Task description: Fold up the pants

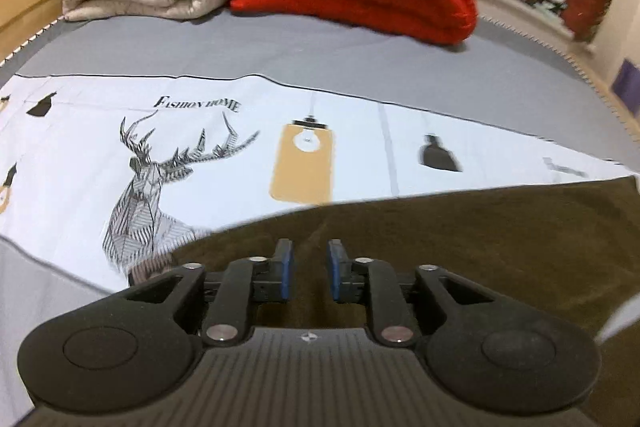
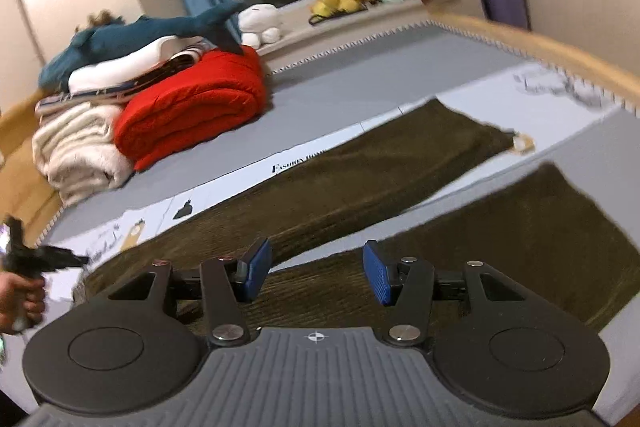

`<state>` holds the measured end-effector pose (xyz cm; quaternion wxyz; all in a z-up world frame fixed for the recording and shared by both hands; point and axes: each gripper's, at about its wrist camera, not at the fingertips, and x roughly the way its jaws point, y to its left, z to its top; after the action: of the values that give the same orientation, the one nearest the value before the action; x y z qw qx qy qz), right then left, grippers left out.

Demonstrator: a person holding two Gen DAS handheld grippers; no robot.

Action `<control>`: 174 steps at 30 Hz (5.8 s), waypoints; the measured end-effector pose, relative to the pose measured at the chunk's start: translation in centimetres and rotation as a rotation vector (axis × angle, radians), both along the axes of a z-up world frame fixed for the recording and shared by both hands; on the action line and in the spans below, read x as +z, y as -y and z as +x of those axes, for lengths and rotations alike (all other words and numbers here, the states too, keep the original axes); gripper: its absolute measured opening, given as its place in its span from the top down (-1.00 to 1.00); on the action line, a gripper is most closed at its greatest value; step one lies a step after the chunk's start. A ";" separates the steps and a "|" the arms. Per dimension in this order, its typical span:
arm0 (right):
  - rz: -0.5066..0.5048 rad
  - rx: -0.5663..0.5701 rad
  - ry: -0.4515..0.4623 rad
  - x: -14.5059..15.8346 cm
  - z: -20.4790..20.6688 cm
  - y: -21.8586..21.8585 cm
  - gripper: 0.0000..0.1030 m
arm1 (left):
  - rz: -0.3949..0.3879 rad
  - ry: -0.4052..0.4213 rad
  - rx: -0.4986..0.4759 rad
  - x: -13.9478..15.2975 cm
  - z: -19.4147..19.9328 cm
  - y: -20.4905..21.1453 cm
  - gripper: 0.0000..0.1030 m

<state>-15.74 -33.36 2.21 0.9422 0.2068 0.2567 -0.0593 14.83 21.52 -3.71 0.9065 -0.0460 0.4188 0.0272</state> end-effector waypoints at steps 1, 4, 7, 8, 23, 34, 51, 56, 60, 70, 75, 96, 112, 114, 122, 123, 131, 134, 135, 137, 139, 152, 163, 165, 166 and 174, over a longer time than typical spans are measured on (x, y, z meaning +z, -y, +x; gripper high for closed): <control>0.009 -0.004 0.000 -0.1 0.2 0.2 -0.05 | 0.007 -0.012 0.009 -0.6 1.2 -0.3 0.17; 0.010 0.003 0.000 -0.2 0.8 0.1 -0.05 | -0.016 -0.076 0.018 -2.6 4.0 -1.2 -0.19; 0.005 0.030 -0.021 -0.6 1.8 -0.4 -0.05 | 0.024 -0.107 -0.004 -4.0 5.8 -1.4 -0.31; 0.001 0.037 -0.024 -0.7 2.0 -0.5 -0.05 | 0.035 -0.120 -0.021 -4.4 6.2 -1.4 -0.31; -0.010 0.041 -0.042 -0.8 2.9 -1.1 -0.05 | 0.165 -0.070 -0.279 -1.6 2.3 1.7 0.97; -0.043 0.037 -0.031 -0.3 0.3 -2.8 -0.05 | -0.043 0.112 -0.340 4.9 -19.7 4.4 0.97; -0.123 0.027 -0.021 0.0 -3.6 -4.2 -0.05 | -0.621 -0.285 0.245 -4.6 -22.6 -5.2 -0.05; -0.123 0.020 -0.034 -0.3 -3.4 -4.5 -0.05 | -0.605 -0.267 0.295 -4.8 -20.9 -5.6 -0.05; -0.127 0.026 -0.043 -0.4 -2.9 -4.8 -0.05 | -0.576 -0.267 0.305 -4.9 -20.2 -4.9 -0.05; -0.125 0.047 -0.068 -0.6 -1.1 -6.0 -0.05 | -0.388 -0.218 0.209 -3.3 -20.3 -3.8 0.78; -0.117 0.024 -0.033 0.0 -0.4 -6.0 0.49 | -0.322 -0.020 0.176 1.2 -22.9 -3.9 0.89; 0.330 -0.154 -0.172 -7.0 14.1 7.0 0.47 | -0.320 -0.188 0.291 -3.5 -20.5 -4.1 0.44; 0.315 -0.249 -0.193 -13.2 22.8 9.6 0.14 | -0.252 -0.206 0.262 -4.4 -18.8 -3.2 0.45; 0.319 -0.257 -0.186 -13.5 23.2 9.8 0.14 | -0.249 -0.206 0.258 -4.4 -18.8 -3.2 0.45; 0.226 -0.214 -0.177 -13.5 24.5 8.0 0.93 | -0.235 -0.211 0.243 -4.4 -18.8 -3.1 0.49; 0.189 -0.204 -0.164 -12.9 24.3 7.6 0.94 | -0.230 -0.213 0.242 -4.2 -18.7 -3.1 0.53; 0.159 -0.181 -0.078 -5.7 20.0 6.8 0.96 | -0.155 -0.157 0.193 -1.8 -19.5 -2.4 0.77; 0.139 -0.172 -0.055 -3.2 16.3 6.3 0.96 | -0.136 -0.093 0.181 -0.4 -20.6 -2.5 0.80; 0.134 -0.173 -0.046 -2.6 14.7 6.2 0.96 | -0.119 -0.065 0.177 0.1 -21.2 -2.5 0.81; 0.131 -0.178 -0.034 -1.7 11.5 6.1 0.97 | -0.074 -0.017 0.173 0.7 -22.4 -2.2 0.81; 0.131 -0.180 -0.026 -1.4 8.2 6.0 0.97 | -0.042 -0.008 0.174 1.0 -23.2 -2.1 0.81; -0.046 -0.113 -0.621 -10.8 3.1 5.5 1.00 | 0.066 -0.200 0.248 -1.0 -24.1 -2.9 0.33; 0.523 -0.554 -0.269 -11.6 -3.5 15.1 0.88 | 0.234 0.122 0.032 3.0 -24.1 4.2 0.07; 0.621 -0.554 -0.285 -13.2 -3.4 15.4 0.85 | 0.045 0.059 -0.127 2.1 -23.4 5.7 0.14; 0.649 -0.542 -0.296 -13.6 -3.0 15.3 0.76 | -0.045 0.019 -0.180 1.5 -23.2 6.5 0.17; 0.722 -0.401 -0.392 -14.7 0.6 13.0 0.12 | -0.032 -0.112 -0.425 -1.7 -22.5 12.4 0.17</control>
<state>-15.17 -46.37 -12.51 0.7133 0.5524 0.3894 -0.1855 -7.68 9.12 -5.43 0.8664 0.0307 0.4689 -0.1688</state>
